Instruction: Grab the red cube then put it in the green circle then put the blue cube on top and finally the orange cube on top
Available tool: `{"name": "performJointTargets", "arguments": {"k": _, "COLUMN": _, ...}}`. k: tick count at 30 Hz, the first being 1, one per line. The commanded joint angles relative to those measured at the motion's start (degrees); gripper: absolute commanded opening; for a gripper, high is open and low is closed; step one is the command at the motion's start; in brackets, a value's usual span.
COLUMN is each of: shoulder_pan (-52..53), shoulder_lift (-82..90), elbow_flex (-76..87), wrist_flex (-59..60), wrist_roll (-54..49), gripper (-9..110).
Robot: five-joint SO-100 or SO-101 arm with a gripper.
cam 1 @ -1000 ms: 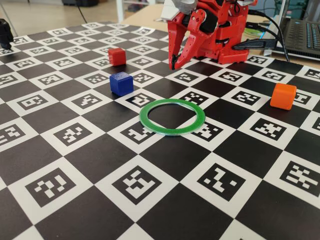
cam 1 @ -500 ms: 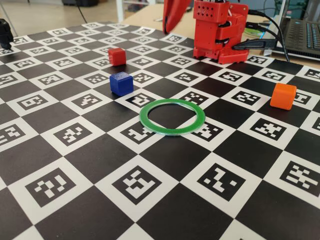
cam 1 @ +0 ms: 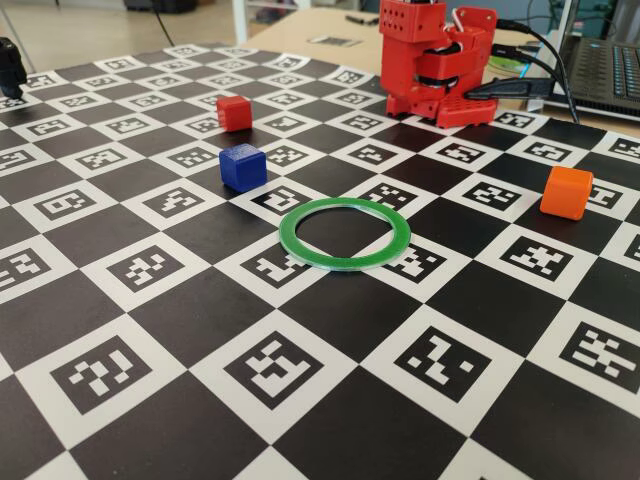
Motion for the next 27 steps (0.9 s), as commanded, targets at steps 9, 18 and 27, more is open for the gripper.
{"name": "performJointTargets", "arguments": {"k": 9, "shoulder_pan": 11.7, "shoulder_lift": -6.6, "elbow_flex": -4.5, "wrist_flex": -0.4, "wrist_roll": 5.3, "gripper": 25}}
{"name": "performJointTargets", "arguments": {"k": 18, "shoulder_pan": 14.4, "shoulder_lift": -7.0, "elbow_flex": 1.5, "wrist_flex": -5.7, "wrist_roll": 5.7, "gripper": 41}}
{"name": "performJointTargets", "arguments": {"k": 27, "shoulder_pan": 13.4, "shoulder_lift": -8.4, "elbow_flex": 15.1, "wrist_flex": -18.4, "wrist_roll": 4.5, "gripper": 42}}
